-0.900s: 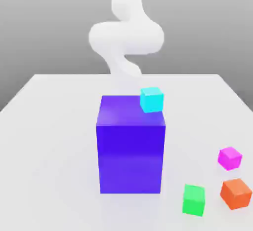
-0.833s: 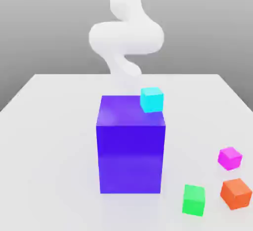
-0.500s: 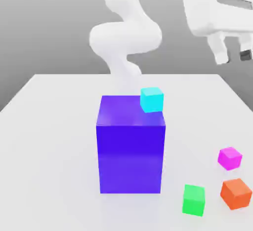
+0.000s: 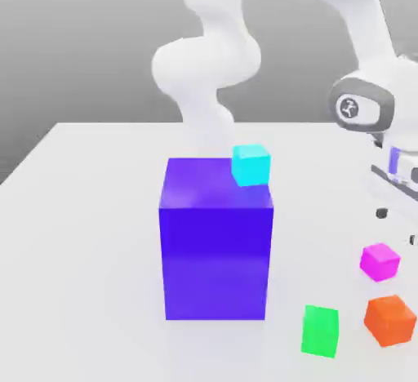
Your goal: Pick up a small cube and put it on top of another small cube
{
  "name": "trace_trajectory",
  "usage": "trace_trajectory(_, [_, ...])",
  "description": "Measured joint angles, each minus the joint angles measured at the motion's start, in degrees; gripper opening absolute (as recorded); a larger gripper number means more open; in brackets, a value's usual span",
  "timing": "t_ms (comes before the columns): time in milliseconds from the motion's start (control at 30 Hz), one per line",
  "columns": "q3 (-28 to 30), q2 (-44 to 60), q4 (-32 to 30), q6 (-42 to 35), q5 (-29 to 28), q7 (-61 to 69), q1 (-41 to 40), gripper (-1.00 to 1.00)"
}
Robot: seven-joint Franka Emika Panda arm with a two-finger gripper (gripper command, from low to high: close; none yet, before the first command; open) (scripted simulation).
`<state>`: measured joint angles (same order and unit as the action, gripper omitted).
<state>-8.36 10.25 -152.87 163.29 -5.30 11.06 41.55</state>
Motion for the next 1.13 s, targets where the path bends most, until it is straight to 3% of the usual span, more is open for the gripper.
trace_trajectory(133, [3.56,8.25,1.44,6.49,-3.39,-2.16,3.03,0.00])
trace_trajectory(167, [4.14,9.57,1.70,7.55,-3.73,-2.44,3.53,-1.00])
trace_trajectory(400, [4.13,9.52,1.69,7.40,-3.87,-2.54,3.51,-1.00])
trace_trajectory(600, [1.00,-1.34,-0.32,-1.39,1.33,1.09,0.86,-1.00])
trace_trajectory(833, [12.19,-5.53,5.53,-11.33,5.73,-6.30,-12.73,-1.00])
trace_trajectory(1000, [12.63,2.31,7.38,-5.37,7.85,-6.91,-14.83,-1.00])
trace_trajectory(1033, [12.45,3.68,7.47,-4.10,8.12,-6.75,-15.00,1.00])
trace_trajectory(1133, [12.45,3.68,7.47,-4.10,8.12,-6.75,-15.00,1.00])
